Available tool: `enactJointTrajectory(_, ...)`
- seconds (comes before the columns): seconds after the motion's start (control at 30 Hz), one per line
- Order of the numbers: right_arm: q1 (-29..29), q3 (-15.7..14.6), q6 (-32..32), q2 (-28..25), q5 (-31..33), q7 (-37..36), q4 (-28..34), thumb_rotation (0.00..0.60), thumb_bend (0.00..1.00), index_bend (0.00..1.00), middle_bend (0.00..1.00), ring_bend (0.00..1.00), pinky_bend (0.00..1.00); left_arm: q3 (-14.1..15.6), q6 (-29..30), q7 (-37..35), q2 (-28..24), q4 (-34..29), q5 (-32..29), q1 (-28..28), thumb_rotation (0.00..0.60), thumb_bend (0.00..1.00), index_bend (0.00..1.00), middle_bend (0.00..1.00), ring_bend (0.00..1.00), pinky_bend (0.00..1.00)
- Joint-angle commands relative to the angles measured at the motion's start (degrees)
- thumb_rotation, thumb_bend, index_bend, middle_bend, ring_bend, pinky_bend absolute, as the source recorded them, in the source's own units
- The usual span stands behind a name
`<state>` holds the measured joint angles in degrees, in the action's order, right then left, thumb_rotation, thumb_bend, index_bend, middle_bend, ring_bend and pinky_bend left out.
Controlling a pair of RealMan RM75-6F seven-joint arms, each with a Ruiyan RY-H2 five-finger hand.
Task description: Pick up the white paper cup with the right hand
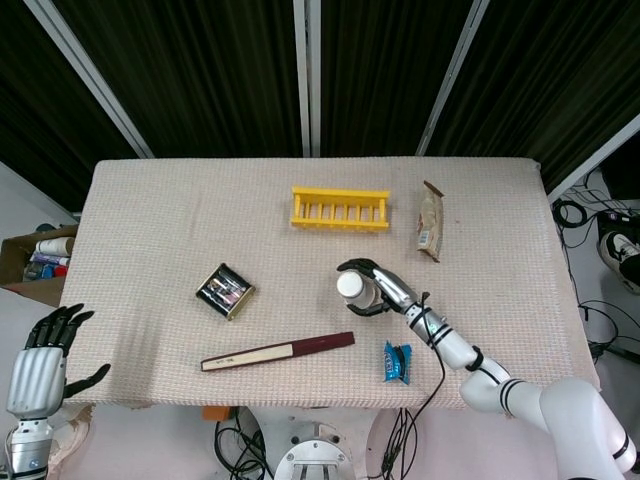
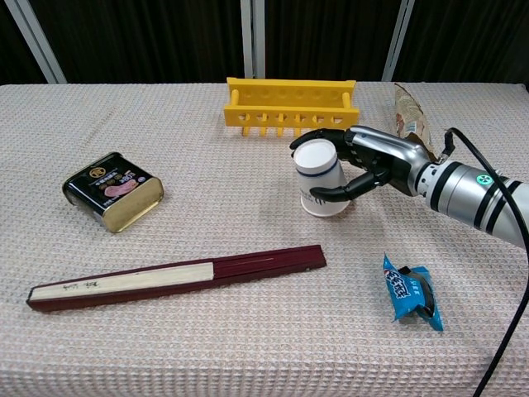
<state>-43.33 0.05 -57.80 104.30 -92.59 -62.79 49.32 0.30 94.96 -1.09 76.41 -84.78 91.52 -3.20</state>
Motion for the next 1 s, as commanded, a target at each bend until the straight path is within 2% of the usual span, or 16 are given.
enactJointTrajectory(0.03, 0.97, -1.08, -2.24, -0.9, -1.07, -0.21, 0.34, 0.6, 0.16, 0.09, 0.12, 0.01, 0.0, -0.02, 0.14, 0.04, 0.0, -0.06, 0.12, 0.0, 0.6, 0.08, 0.2, 0.14, 0.11, 0.17)
enactJointTrajectory(0.2, 3.92, -1.65, -8.58, -5.81, -1.97, 3.83, 4.82, 0.6, 0.15, 0.05, 0.1, 0.0, 0.0, -0.08, 0.29, 0.13, -0.21, -0.13, 0.2, -0.02, 0.6, 0.08, 0.2, 0.14, 0.11, 0.17)
enactJointTrajectory(0.3, 6.6, -1.24, -12.16, -10.63, -1.15, 12.82, 9.81, 0.6, 0.15, 0.04, 0.09, 0.0, 0.0, -0.18, 0.31, 0.27, -0.43, -0.29, 0.27, 0.08, 0.6, 0.08, 0.2, 0.14, 0.11, 0.17)
enactJointTrajectory(0.43, 11.56, 0.09, -13.49, -19.59, 4.83, 35.82, 21.19, 0.6, 0.17, 0.04, 0.1, 0.0, 0.0, -0.26, -0.18, 0.96, -0.84, -0.58, 0.39, 0.47, 0.6, 0.08, 0.2, 0.14, 0.11, 0.17)
enactJointTrajectory(0.47, 13.55, 0.56, -14.72, -22.24, 7.31, 43.68, 25.32, 0.6, 0.18, 0.03, 0.1, 0.0, 0.0, -0.27, -0.39, 1.31, -0.98, -0.71, 0.42, 0.6, 0.6, 0.08, 0.2, 0.14, 0.11, 0.17)
enactJointTrajectory(0.57, 18.56, 0.86, -19.53, -27.58, 11.7, 57.14, 34.6, 0.6, 0.18, 0.03, 0.1, 0.0, 0.0, -0.35, -0.98, 1.98, -1.14, -1.04, 0.18, 0.89, 0.6, 0.08, 0.2, 0.14, 0.11, 0.16)
enactJointTrajectory(0.63, 20.92, 0.35, -21.63, -30.11, 12.53, 59.48, 38.68, 0.6, 0.18, 0.03, 0.09, 0.0, 0.0, -0.46, -1.19, 2.43, -1.14, -1.19, 0.08, 1.05, 0.6, 0.08, 0.2, 0.14, 0.11, 0.17)
enactJointTrajectory(0.73, 25.01, -1.62, -24.76, -34.29, 11.84, 57.88, 42.57, 0.6, 0.18, 0.02, 0.08, 0.0, 0.0, -0.61, -1.42, 3.57, -1.07, -1.38, 0.07, 1.3, 0.6, 0.08, 0.2, 0.14, 0.11, 0.17)
enactJointTrajectory(0.87, 29.07, -3.7, -27.83, -36.49, 9.58, 55.01, 42.37, 0.6, 0.18, 0.01, 0.06, 0.0, 0.0, -0.4, -1.82, 4.43, -1.34, -2.04, 0.1, 1.44, 0.6, 0.08, 0.2, 0.14, 0.11, 0.16)
enactJointTrajectory(1.0, 30.9, -3.93, -28.83, -36.68, 8.09, 51.06, 40.97, 0.6, 0.18, 0.01, 0.05, 0.0, 0.0, -0.47, -2.04, 4.76, -1.62, -2.79, -0.26, 1.47, 0.6, 0.08, 0.2, 0.14, 0.11, 0.17)
